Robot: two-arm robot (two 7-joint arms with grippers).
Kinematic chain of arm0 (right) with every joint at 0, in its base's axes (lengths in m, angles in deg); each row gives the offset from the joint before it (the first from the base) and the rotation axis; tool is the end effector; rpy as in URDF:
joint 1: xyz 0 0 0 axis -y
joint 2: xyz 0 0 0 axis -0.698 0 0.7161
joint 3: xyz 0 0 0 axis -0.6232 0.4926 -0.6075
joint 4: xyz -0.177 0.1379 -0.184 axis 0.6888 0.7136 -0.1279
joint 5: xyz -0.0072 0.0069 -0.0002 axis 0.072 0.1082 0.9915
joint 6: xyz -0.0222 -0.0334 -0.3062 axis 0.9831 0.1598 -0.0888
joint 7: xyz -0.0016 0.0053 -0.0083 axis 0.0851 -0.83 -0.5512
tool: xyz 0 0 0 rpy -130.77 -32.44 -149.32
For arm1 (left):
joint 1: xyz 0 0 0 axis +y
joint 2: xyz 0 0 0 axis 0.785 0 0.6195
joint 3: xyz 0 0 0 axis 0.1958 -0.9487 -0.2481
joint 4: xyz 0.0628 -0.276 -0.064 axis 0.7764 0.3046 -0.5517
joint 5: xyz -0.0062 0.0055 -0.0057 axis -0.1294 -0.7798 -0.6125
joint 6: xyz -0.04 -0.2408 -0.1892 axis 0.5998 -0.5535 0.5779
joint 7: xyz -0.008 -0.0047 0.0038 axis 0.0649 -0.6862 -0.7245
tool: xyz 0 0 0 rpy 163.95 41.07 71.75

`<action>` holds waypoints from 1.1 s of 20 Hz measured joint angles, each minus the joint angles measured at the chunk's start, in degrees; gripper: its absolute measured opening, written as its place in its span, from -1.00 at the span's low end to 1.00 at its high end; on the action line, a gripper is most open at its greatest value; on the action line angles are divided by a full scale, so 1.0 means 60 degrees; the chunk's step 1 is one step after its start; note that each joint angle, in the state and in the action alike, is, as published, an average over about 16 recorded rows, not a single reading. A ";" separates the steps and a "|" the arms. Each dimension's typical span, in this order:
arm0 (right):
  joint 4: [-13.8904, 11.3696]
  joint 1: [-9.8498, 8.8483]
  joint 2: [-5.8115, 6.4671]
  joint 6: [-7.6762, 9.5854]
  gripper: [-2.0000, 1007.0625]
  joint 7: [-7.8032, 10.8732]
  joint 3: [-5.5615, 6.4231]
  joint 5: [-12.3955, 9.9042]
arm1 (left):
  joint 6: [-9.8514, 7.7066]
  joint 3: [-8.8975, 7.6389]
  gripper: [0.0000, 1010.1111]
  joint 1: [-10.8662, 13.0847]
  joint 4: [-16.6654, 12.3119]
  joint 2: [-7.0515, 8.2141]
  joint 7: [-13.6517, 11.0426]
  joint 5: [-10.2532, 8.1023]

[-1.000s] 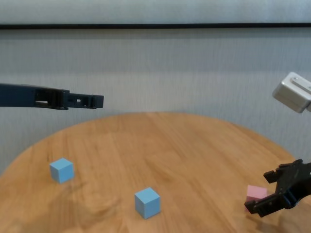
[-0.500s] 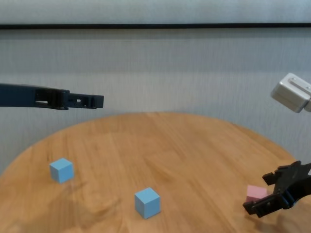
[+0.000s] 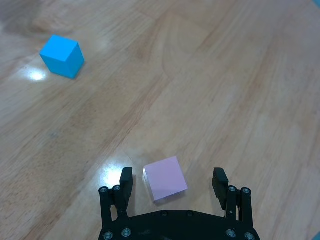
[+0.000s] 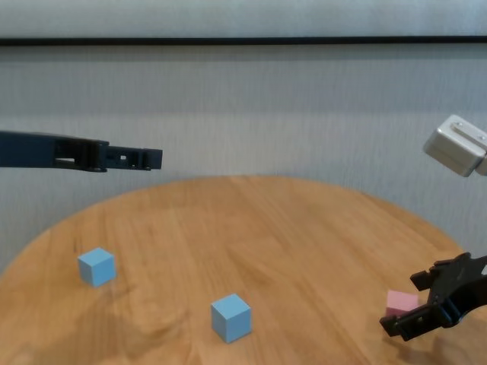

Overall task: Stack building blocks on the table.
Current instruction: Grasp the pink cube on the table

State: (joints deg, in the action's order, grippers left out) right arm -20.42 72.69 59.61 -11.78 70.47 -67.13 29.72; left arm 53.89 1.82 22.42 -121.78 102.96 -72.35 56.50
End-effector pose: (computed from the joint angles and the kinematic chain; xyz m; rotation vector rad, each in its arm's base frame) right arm 0.4259 -0.0523 -0.2571 -0.7716 0.1199 -0.7020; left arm 0.3836 0.0675 -0.2053 0.2007 0.1659 0.9193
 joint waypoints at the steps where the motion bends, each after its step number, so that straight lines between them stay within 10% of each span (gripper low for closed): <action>1: -0.0003 -0.0001 0.0001 0.0000 0.97 -0.0002 0.0000 0.0001 | 0.0000 0.0000 0.99 0.0000 0.0000 0.0000 0.0000 0.0000; 22: -0.0059 -0.0023 0.0013 0.0000 -0.01 -0.0035 0.0016 0.0019 | 0.0000 0.0000 0.99 0.0000 0.0000 0.0000 0.0000 0.0000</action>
State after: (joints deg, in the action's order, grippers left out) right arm -20.78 72.55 59.69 -11.78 70.26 -67.03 29.84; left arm 53.89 1.82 22.42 -121.78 102.96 -72.35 56.50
